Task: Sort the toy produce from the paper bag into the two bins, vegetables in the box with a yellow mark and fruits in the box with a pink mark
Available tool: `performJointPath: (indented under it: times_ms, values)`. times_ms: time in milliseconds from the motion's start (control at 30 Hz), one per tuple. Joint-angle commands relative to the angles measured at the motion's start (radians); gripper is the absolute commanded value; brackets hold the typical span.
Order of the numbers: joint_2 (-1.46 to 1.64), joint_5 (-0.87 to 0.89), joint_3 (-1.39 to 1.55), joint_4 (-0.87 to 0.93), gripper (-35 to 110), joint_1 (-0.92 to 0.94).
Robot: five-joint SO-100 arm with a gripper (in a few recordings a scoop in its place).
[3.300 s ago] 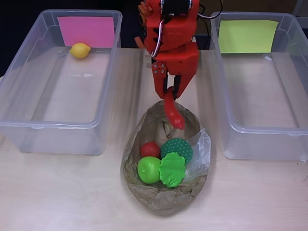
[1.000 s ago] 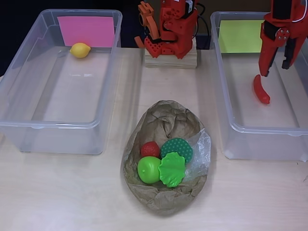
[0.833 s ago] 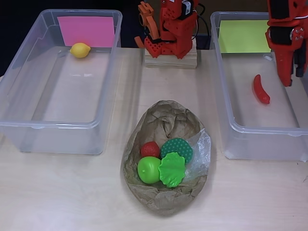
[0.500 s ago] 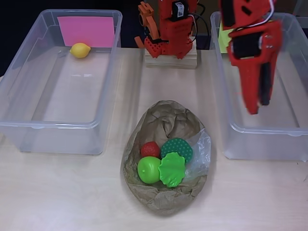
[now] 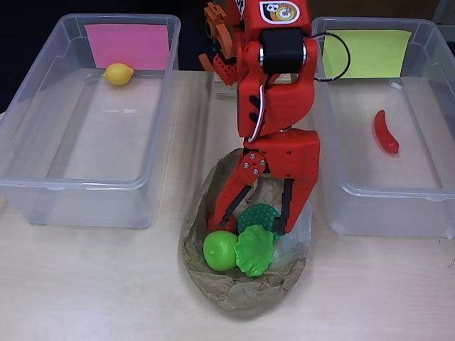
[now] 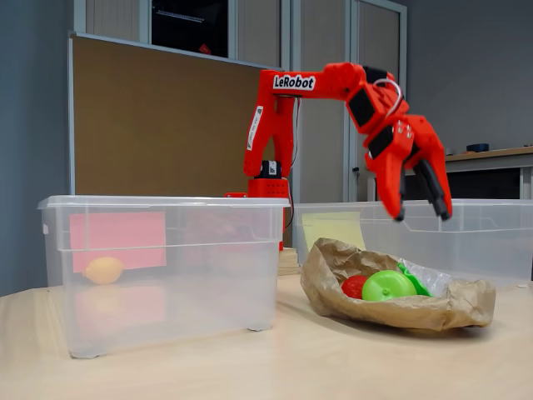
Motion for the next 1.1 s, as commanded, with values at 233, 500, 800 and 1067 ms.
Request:
performJointPath:
  times_ms: [233,500,800,1067]
  values:
    - [-0.078,0.380,0.008,0.029,44,-0.044]
    - [-0.167,0.397,-0.014,-0.031,35,-0.032]
    - [-0.206,0.347,-0.020,-0.040,8,-0.011]
    - [-0.176,0.225,-0.031,-0.003,0,0.006]
